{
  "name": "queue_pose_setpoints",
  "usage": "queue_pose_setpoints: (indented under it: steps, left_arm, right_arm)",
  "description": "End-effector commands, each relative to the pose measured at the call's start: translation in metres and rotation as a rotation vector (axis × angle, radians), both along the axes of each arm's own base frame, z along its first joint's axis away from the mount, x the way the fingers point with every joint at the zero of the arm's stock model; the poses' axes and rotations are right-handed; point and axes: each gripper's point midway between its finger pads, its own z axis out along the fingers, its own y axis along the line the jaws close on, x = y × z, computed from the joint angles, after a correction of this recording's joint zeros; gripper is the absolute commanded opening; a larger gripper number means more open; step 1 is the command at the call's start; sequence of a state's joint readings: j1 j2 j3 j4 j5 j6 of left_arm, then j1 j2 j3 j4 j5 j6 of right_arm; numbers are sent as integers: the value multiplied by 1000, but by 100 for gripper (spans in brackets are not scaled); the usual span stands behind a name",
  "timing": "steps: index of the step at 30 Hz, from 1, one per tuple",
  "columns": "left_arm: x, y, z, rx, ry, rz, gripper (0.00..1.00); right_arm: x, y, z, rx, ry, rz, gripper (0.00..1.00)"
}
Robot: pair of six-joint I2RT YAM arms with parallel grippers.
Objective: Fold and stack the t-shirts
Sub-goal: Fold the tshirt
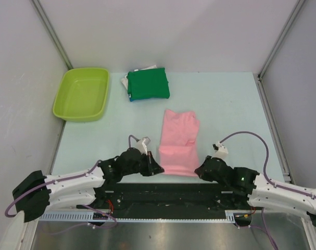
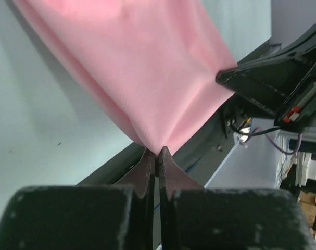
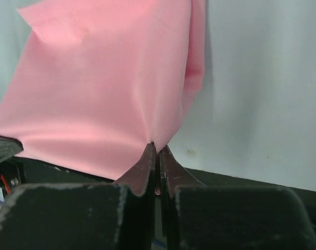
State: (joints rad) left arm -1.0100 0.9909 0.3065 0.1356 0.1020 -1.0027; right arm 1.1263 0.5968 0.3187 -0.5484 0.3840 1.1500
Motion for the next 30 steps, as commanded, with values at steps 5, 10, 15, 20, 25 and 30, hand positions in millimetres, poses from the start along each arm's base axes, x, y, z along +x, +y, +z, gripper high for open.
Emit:
queue_pose_setpoints:
  steps: [5, 10, 15, 20, 25, 30]
  left_arm:
    - [57, -12, 85, 46, -229, 59, 0]
    - [96, -10, 114, 29, -295, 94, 0]
    - [135, -12, 132, 3, -321, 129, 0]
    - [162, -26, 135, -35, -329, 123, 0]
    - [186, -44, 119, -50, -289, 110, 0]
    - [205, -53, 110, -55, -260, 116, 0]
  right_arm:
    - [74, 20, 104, -37, -326, -84, 0]
    - [113, 21, 139, 4, -404, -61, 0]
    - [157, 12, 150, 30, -430, -92, 0]
    - [192, 13, 151, 71, -427, -109, 0]
    - [223, 14, 138, 93, -394, -121, 0]
    - [246, 15, 137, 117, -379, -122, 0]
